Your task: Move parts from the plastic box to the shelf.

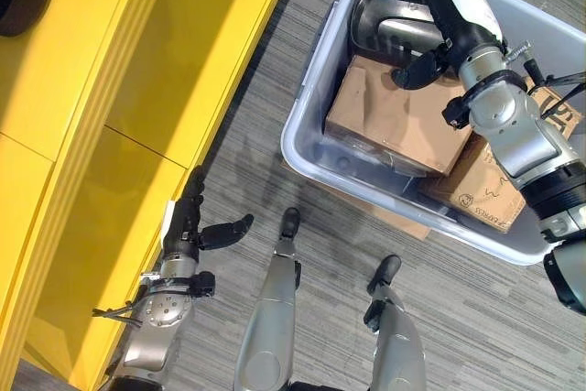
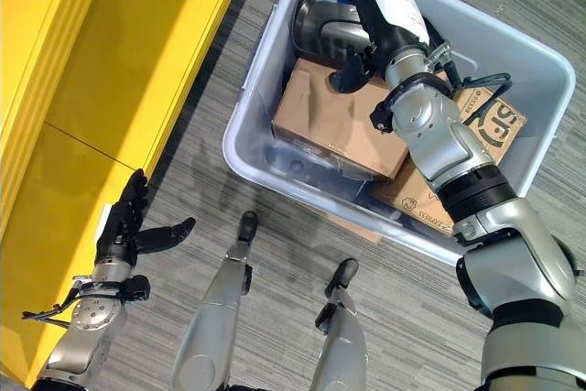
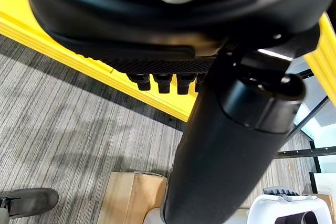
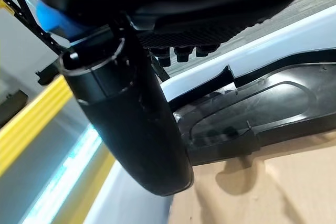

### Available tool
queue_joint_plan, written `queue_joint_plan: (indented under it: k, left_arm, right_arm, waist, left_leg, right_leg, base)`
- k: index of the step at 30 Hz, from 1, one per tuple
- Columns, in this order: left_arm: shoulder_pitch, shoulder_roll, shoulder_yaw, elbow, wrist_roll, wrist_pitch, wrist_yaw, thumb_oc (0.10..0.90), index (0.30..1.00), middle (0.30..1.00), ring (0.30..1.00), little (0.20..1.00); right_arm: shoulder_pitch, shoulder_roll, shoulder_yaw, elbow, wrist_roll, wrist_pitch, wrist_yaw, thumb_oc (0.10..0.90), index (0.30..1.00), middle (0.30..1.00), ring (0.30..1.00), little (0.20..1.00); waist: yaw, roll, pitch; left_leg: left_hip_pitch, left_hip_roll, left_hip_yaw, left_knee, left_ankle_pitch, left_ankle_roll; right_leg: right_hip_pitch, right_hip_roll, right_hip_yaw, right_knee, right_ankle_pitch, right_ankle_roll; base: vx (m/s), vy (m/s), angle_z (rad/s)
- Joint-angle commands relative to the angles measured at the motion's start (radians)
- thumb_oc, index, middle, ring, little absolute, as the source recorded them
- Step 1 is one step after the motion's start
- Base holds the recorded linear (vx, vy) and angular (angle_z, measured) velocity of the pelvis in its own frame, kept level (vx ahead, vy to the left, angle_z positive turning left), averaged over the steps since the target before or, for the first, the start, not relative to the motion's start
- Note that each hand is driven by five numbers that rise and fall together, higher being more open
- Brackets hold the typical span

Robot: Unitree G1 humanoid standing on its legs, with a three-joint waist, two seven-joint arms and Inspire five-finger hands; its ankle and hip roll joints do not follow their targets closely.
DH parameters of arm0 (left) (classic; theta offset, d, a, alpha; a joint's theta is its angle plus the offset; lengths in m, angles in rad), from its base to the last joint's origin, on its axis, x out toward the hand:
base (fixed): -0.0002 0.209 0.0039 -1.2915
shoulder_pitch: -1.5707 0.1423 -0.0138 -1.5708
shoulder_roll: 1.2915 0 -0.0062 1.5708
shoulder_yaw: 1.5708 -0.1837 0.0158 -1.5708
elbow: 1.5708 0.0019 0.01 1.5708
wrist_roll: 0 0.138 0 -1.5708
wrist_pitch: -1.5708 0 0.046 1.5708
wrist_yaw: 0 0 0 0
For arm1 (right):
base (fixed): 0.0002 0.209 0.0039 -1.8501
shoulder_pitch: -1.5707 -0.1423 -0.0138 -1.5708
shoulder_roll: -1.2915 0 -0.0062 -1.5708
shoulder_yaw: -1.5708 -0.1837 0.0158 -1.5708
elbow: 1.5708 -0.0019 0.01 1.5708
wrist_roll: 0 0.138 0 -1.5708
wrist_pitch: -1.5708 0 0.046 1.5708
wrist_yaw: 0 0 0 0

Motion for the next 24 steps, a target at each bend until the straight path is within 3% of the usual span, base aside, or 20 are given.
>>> queue_joint_plan:
  k: [1, 9, 24]
  left_arm:
    - [0.016, 0.068, 0.036, -0.131, -0.035, -0.092, 0.035, 0.900, 1.000, 1.000, 1.000, 1.000]
    - [0.012, 0.073, 0.045, -0.129, -0.033, -0.101, 0.064, 0.900, 1.000, 1.000, 1.000, 1.000]
    - [-0.005, 0.058, 0.028, -0.123, -0.027, -0.108, 0.091, 0.900, 1.000, 1.000, 1.000, 1.000]
  right_arm:
    - [-0.219, -0.085, 0.025, -0.026, -0.038, -0.060, -0.079, 0.900, 1.000, 1.000, 1.000, 1.000]
    - [-0.281, -0.101, 0.070, 0.014, -0.047, -0.057, -0.091, 0.900, 1.000, 1.000, 1.000, 1.000]
    - [-0.260, -0.087, 0.070, 0.064, -0.070, -0.048, -0.110, 0.900, 1.000, 1.000, 1.000, 1.000]
  waist:
    - [0.009, 0.007, -0.010]
    - [0.001, 0.023, -0.009]
    - [-0.009, 0.031, -0.009]
  left_leg:
    - [-0.087, 0.007, -0.037, 0.139, -0.108, -0.006]
    - [-0.175, -0.007, -0.035, 0.228, -0.142, 0.005]
    - [-0.221, -0.018, -0.035, 0.257, -0.155, 0.015]
  right_leg:
    - [0.174, -0.025, -0.001, 0.056, -0.134, -0.009]
    - [0.047, -0.037, 0.030, 0.198, -0.174, -0.015]
    - [0.001, -0.043, 0.032, 0.229, -0.185, -0.013]
  base:
    - [0.01, 0.023, 0.07]
    - [-0.01, 0.025, 0.03]
    - [0.00, 0.003, 0.01]
